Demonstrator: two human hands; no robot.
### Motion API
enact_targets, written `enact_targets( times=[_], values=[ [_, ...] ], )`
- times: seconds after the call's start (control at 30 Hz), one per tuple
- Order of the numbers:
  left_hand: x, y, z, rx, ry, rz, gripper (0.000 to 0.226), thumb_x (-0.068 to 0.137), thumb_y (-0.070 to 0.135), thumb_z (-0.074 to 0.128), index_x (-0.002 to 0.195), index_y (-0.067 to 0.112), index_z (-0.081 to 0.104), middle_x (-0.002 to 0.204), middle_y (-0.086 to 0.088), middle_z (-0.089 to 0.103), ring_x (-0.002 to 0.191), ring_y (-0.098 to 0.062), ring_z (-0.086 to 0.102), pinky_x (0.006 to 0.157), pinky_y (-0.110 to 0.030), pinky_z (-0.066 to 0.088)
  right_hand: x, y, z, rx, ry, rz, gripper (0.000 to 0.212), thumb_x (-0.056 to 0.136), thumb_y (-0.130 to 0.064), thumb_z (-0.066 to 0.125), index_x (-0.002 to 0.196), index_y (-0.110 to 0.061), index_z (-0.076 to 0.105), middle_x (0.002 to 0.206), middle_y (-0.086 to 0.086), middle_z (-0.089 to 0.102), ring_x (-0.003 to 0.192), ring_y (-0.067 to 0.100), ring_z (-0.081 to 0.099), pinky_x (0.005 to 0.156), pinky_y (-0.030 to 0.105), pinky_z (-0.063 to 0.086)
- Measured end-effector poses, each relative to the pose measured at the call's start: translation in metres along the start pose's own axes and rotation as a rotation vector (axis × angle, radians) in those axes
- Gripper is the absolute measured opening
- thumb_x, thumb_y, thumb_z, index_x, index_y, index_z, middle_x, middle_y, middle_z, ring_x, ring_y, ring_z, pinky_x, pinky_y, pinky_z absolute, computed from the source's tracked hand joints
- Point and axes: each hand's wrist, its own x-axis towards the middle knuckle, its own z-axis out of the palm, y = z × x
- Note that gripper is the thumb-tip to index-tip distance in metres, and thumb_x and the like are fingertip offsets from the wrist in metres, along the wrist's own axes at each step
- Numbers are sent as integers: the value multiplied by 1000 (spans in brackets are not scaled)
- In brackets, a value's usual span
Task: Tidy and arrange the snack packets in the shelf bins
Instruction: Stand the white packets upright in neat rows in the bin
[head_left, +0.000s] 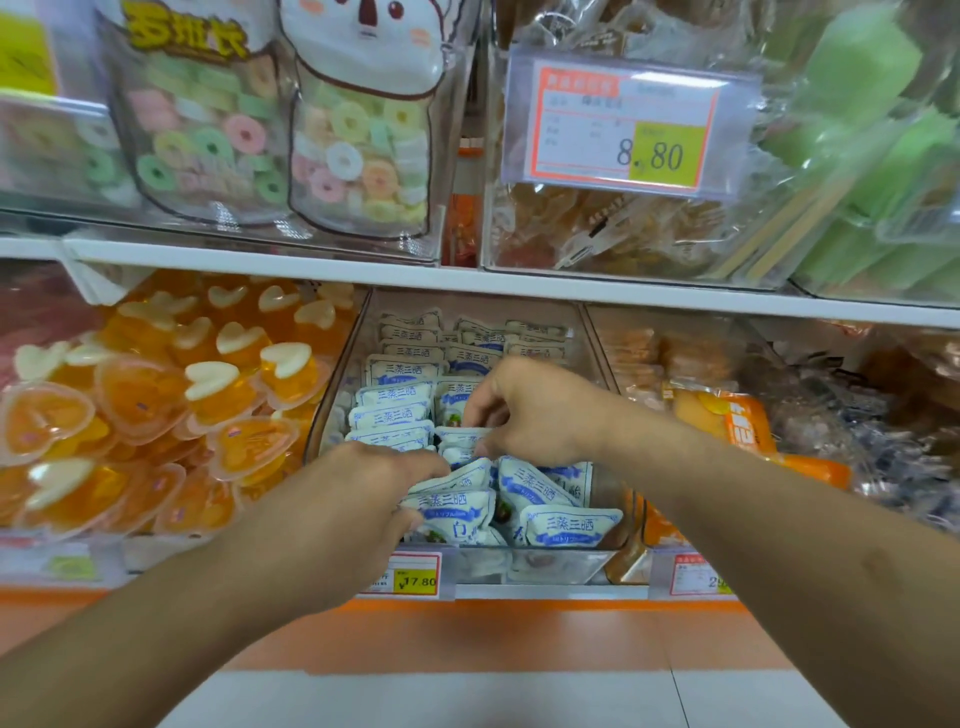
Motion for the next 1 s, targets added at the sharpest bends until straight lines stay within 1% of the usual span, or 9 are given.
enact_targets(
  times=[0.13, 0.2, 0.33, 0.5, 0.57, 0.63, 0.7, 0.8, 1.0],
  values=[
    [6, 2, 0, -126, 51, 17, 62, 91, 51, 67, 145, 44, 36, 140, 29, 40, 128, 3, 42, 108, -22, 41, -3, 0, 2, 14, -87, 32, 20, 97, -31, 71, 83, -21, 80, 64, -5, 61, 57, 11, 51, 59, 27, 41],
    [10, 6, 0, -107, 47, 13, 78, 91, 60, 62, 155, 38, 24, 155, 26, 24, 142, 0, 29, 115, -21, 31, -5, 2, -3, 151, -69, 63, 26, 96, -33, 70, 76, -18, 76, 64, 5, 59, 58, 13, 51, 64, 32, 40],
    [21, 8, 3, -78, 25, 3, 77, 97, 58, 55, 161, 31, 20, 166, 19, 15, 151, -8, 25, 120, -27, 27, 9, 13, -4, 12, 212, 107, 22, 104, -24, 59, 118, -20, 75, 112, -2, 75, 105, 17, 69, 88, 30, 54],
    [22, 1, 6, -143, 73, 32, 61, 96, 48, 64, 150, 42, 39, 139, 30, 35, 134, 2, 36, 107, -17, 31, 28, 15, 2, -212, 68, 146, 57, 99, -32, 71, 152, -24, 51, 153, 4, 57, 134, 26, 57, 107, 31, 47],
    [20, 1, 8, -126, 73, 55, 53, 96, 47, 64, 145, 44, 45, 133, 30, 37, 131, 3, 34, 105, -17, 30, 33, 14, 0, -247, 89, 158, 58, 90, -40, 80, 142, -22, 62, 144, 2, 63, 128, 24, 61, 104, 31, 50],
    [19, 0, 9, -133, 74, 65, 48, 96, 47, 64, 141, 45, 48, 130, 30, 37, 129, 4, 34, 105, -17, 30, 36, 11, -1, -295, 98, 161, 43, 83, -47, 85, 118, -23, 74, 121, -2, 72, 107, 21, 65, 86, 30, 53],
    [17, -1, 10, -137, 79, 77, 46, 95, 47, 65, 139, 46, 49, 128, 31, 37, 126, 6, 34, 104, -16, 30, 40, 8, -1, -370, 102, 165, 27, 82, -46, 85, 86, -22, 73, 90, -4, 72, 87, 22, 66, 68, 29, 50],
    [15, -2, 12, -139, 89, 89, 46, 96, 49, 63, 140, 46, 48, 127, 30, 36, 123, 8, 33, 98, -8, 29, 48, 10, -5, -452, 221, 176, 26, 87, -32, 78, 72, -14, 67, 70, 1, 65, 72, 27, 67, 53, 21, 40],
    [14, -1, 14, -124, 117, 97, 48, 96, 50, 62, 142, 45, 48, 125, 30, 37, 121, 7, 35, 100, -13, 31, 54, 16, -9, -528, 343, 191, 40, 89, -38, 78, 64, -21, 52, 72, -4, 53, 76, 26, 64, 65, 30, 42]
  ],
)
